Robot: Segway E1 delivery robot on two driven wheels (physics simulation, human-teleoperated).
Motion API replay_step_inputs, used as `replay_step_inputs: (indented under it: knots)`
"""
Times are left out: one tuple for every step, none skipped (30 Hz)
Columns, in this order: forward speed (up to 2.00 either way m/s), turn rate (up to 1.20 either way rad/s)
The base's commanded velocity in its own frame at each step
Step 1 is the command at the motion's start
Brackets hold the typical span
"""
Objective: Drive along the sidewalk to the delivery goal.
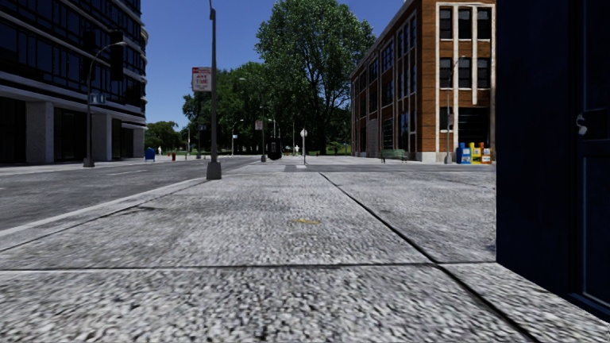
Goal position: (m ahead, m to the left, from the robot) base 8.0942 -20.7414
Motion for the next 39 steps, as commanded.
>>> replay_step_inputs:
  knots:
    - [2.00,0.00]
    - [2.00,0.00]
    - [2.00,0.00]
    - [2.00,0.00]
    - [2.00,-0.15]
    - [2.00,-0.33]
    - [2.00,-0.33]
    - [2.00,-0.41]
    - [2.00,-0.50]
    - [2.00,-0.54]
    - [2.00,-0.56]
    - [2.00,-0.56]
    - [2.00,-0.56]
    - [2.00,-0.58]
    - [2.00,-0.60]
    - [2.00,-0.62]
    - [2.00,-0.66]
    - [2.00,-0.66]
    - [2.00,-0.73]
    - [2.00,-0.76]
    - [2.00,-0.76]
    - [2.00,-0.76]
    - [2.00,-0.76]
    - [2.00,-0.76]
    - [2.00,-0.76]
    - [2.00,-0.76]
    - [2.00,-0.76]
    - [2.00,-0.76]
    - [2.00,-0.77]
    - [2.00,-0.77]
    - [2.00,-0.77]
    - [2.00,-0.77]
    - [2.00,-0.77]
    - [2.00,-0.77]
    - [2.00,-0.77]
    - [2.00,-0.77]
    - [2.00,-0.77]
    - [2.00,-0.77]
    - [2.00,-0.77]
